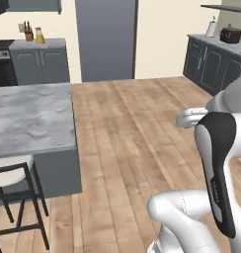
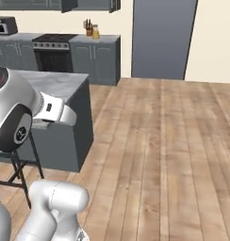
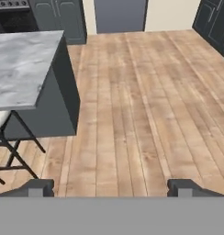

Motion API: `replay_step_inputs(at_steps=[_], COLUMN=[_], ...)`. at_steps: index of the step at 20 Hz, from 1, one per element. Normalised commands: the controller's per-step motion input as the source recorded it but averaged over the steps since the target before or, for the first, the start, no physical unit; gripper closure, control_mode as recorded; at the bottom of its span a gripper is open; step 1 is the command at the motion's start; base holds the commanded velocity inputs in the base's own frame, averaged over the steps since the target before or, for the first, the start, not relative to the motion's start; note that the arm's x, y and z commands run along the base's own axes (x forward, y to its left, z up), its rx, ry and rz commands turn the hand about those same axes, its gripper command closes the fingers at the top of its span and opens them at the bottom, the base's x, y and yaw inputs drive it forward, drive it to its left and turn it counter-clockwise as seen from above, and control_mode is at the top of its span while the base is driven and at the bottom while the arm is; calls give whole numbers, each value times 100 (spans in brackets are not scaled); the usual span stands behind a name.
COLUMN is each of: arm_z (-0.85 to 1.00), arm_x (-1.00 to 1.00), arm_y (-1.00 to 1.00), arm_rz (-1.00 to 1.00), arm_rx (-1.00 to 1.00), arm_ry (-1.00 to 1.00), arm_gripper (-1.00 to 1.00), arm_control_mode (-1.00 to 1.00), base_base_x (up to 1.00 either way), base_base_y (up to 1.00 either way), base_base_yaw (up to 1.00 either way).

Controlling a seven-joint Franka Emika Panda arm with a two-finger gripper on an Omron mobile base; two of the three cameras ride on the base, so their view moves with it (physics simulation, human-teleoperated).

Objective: There is a tray on the dining counter. Grab the cup, mug, and pitcher and place them on the tray. The pitcher may be placed next to the tray if it cannot fit the tray.

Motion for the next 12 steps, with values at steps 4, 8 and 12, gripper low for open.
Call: replay_step_inputs(at_steps=[4, 8, 12], arm_z=[0, 0, 0], arm_x=[0, 0, 0], arm_y=[0, 0, 0], arm_rz=[0, 0, 0], arm_rx=[0, 0, 0], arm_ry=[0, 0, 0], arm_gripper=[-100, -100, -100], arm_control_mode=[100, 100, 100], base_base_x=[100, 100, 100], base_base_y=[-71, -74, -74], base_base_yaw=[2, 4, 5])
